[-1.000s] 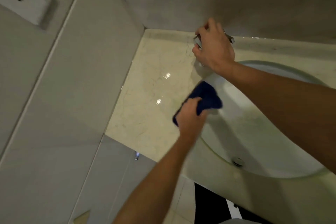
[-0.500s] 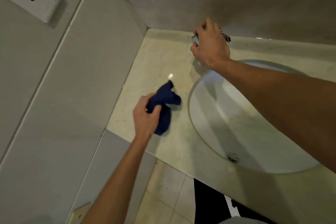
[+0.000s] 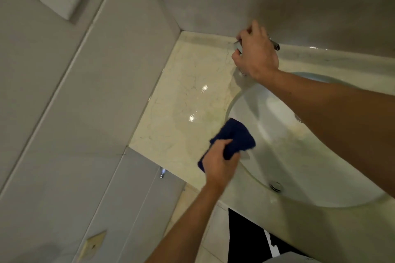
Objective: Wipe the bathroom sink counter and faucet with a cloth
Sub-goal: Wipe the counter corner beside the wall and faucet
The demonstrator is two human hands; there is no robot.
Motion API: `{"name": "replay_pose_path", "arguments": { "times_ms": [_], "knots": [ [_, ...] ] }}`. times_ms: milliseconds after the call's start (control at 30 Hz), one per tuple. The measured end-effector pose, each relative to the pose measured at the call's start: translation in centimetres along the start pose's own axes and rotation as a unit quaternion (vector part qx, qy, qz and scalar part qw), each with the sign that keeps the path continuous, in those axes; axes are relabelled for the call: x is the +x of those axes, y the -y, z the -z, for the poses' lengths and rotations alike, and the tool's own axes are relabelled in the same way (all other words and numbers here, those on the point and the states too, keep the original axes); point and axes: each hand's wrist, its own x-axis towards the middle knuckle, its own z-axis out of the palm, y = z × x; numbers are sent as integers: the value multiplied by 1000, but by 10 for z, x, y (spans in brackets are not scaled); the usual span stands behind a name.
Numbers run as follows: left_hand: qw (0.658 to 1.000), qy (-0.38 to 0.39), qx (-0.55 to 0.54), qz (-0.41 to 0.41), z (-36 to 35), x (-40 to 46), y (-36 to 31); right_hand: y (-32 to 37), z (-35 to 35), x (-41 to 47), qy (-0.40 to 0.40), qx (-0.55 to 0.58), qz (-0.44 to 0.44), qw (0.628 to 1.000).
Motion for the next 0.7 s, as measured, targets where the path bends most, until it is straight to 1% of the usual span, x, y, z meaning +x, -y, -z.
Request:
{"name": "replay_pose_path", "arguments": {
  "times_ms": [67, 100, 200, 367, 467, 567, 700],
  "knots": [
    [994, 85, -64, 16, 1, -2, -16, 0, 2, -1, 0, 6, 0, 1000],
    [988, 116, -103, 26, 5, 1, -20, 0, 3, -2, 2, 8, -1, 1000],
    [974, 140, -173, 40, 28, 18, -28, 2, 5, -3, 6, 10, -1, 1000],
    [950, 138, -266, 91, 73, 49, -46, 0, 5, -4, 5, 14, -7, 1000],
    [940, 110, -302, 116, 106, 68, -63, 2, 6, -4, 7, 8, -16, 1000],
    [928, 96, -345, 103, 151, 80, -93, 4, 6, -4, 5, 10, -17, 1000],
    [918, 114, -375, 57, 206, 101, -122, 4, 6, -5, 0, 16, -16, 1000]
  ]
}}
